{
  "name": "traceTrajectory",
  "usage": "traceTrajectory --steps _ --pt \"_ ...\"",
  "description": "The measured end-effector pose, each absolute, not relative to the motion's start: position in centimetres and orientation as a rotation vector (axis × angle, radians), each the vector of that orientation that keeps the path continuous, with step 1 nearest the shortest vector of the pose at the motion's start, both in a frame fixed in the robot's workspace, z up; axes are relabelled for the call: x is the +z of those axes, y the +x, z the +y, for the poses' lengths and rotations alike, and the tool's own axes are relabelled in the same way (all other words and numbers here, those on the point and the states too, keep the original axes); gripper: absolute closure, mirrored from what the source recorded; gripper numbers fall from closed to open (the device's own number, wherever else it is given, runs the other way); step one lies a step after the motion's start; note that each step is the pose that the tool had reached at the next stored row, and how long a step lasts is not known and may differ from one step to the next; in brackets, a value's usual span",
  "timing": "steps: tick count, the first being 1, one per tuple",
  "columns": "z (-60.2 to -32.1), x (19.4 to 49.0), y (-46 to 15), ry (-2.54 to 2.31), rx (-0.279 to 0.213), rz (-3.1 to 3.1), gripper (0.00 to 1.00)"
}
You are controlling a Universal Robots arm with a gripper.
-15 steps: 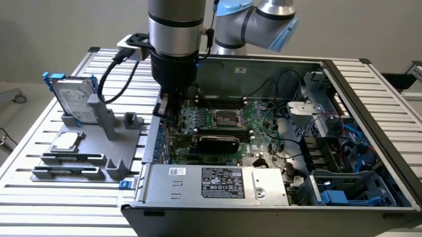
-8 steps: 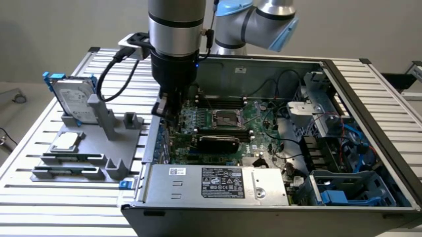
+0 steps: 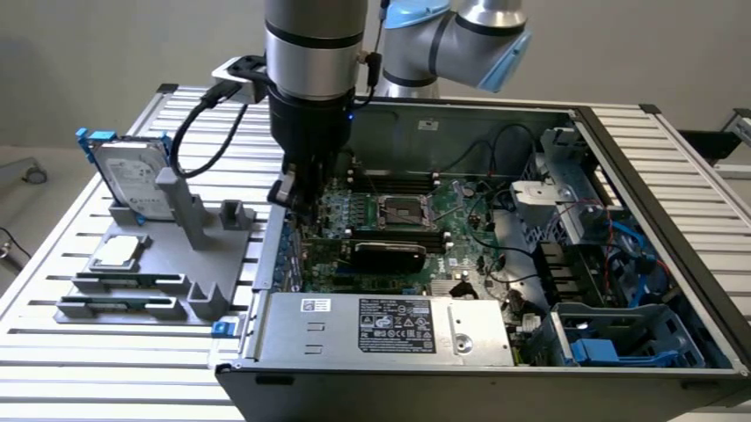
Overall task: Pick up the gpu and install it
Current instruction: 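Press down on the gpu until it lock into place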
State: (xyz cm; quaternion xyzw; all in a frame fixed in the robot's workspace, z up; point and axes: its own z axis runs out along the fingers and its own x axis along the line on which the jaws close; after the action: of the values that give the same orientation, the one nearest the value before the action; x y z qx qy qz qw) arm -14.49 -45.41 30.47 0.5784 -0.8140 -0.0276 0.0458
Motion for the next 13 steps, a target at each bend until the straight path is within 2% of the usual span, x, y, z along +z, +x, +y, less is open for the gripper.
traceTrajectory --steps 13 --pt "-46.6 30.5 -14.3 1.764 -0.082 -2.478 0.89"
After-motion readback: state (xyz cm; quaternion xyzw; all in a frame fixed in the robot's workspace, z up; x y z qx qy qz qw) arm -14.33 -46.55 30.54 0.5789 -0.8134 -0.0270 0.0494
